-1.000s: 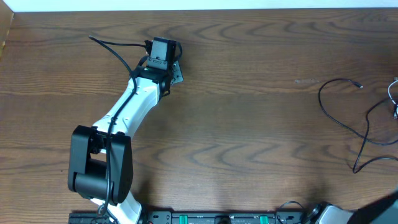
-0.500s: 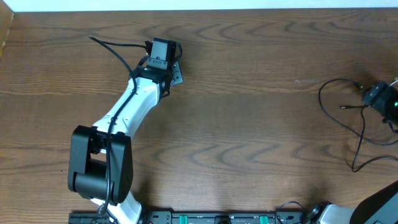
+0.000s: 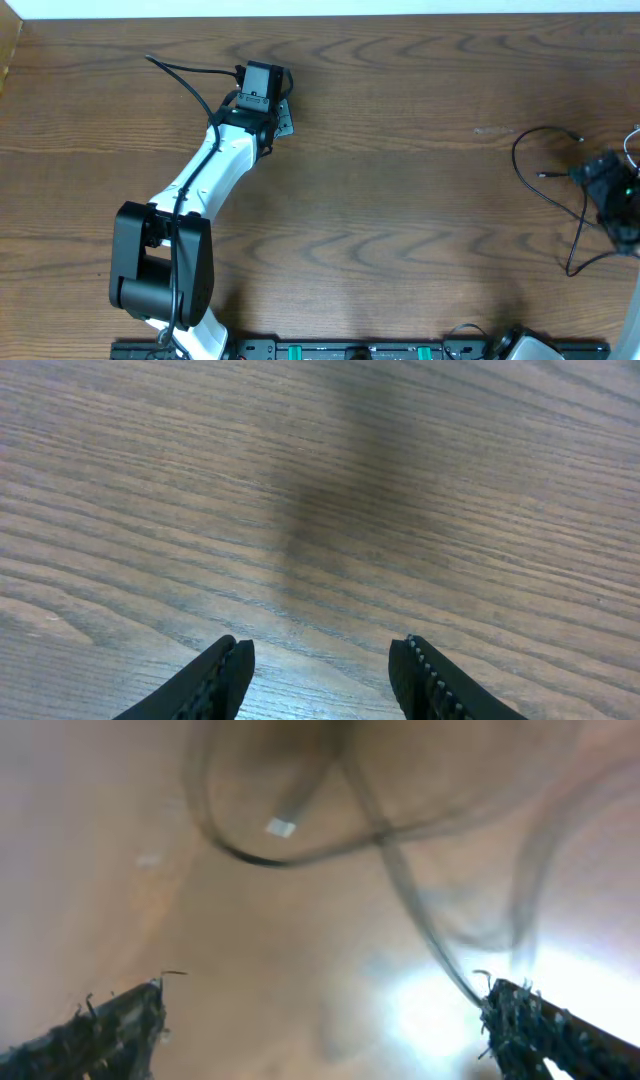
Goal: Untangle cables
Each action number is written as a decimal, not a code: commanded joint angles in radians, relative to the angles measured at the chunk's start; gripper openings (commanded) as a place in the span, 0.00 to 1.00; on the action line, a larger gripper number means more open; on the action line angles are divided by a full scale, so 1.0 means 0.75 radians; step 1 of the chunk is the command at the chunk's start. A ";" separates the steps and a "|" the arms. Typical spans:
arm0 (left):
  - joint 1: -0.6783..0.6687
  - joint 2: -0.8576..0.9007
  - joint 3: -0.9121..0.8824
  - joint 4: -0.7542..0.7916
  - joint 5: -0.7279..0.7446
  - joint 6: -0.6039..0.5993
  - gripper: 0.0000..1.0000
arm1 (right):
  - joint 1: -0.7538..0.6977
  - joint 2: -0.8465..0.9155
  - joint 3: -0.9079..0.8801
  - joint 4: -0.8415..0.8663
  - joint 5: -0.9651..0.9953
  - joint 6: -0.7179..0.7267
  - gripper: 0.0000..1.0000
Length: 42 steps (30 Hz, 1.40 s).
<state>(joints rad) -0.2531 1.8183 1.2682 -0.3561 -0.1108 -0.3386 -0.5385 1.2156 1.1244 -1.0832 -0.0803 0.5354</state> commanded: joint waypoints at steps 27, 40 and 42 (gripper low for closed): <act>-0.001 -0.008 0.007 -0.003 -0.008 0.047 0.50 | 0.072 -0.017 -0.944 0.965 0.333 -0.007 0.76; -0.001 -0.008 0.007 -0.003 -0.008 0.047 0.50 | 0.072 -0.017 -0.963 1.200 0.366 -0.055 0.01; -0.001 -0.008 0.007 -0.003 -0.008 0.047 0.50 | 0.071 -0.017 -0.955 1.319 0.389 -0.119 0.01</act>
<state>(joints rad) -0.2531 1.8183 1.2682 -0.3561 -0.1108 -0.3134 -0.4881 1.2079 0.4023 -0.1432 0.1688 0.5037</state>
